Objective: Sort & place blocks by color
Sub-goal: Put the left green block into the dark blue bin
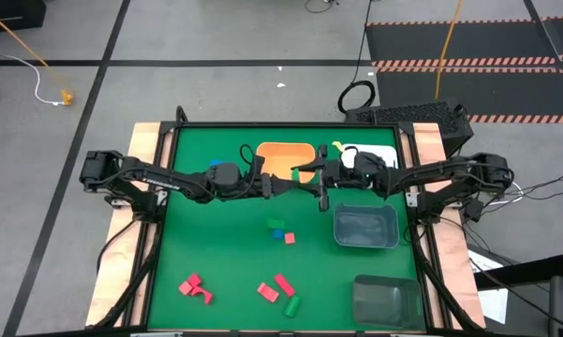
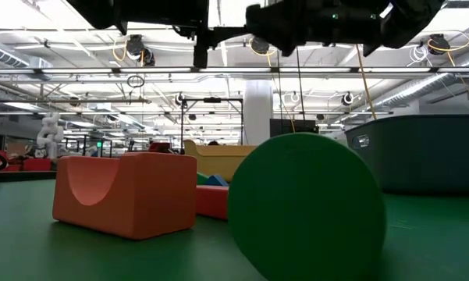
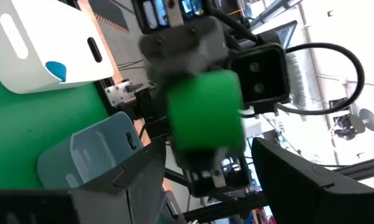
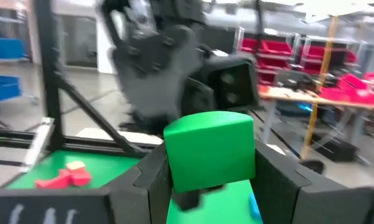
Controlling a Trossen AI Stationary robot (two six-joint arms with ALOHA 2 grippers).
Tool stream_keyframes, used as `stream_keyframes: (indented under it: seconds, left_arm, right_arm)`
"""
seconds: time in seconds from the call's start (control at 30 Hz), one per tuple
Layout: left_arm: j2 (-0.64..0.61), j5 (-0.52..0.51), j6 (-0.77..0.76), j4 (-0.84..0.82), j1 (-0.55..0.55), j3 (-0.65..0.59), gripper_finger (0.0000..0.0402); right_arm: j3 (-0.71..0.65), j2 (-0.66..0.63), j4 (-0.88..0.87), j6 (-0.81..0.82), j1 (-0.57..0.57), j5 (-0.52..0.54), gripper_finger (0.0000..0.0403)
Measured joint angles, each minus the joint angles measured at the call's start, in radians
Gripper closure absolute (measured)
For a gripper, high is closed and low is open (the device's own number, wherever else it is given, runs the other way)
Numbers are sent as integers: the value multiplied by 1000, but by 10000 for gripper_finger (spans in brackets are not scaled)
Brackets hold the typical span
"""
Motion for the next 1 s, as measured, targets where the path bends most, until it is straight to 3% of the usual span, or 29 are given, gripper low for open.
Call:
stream_keyframes:
  seconds: [0.27,0.7,1.0]
  left_arm:
    - [1,-3,0,0,2,0,163]
    - [0,3,5,5,6,0,163]
    - [-1,83,59,4,97,0,163]
  right_arm:
    - [1,-89,-204,-57,-35,81,242]
    - [0,-357,-703,-52,-68,401,242]
    - [0,-459,-805,96,-68,431,242]
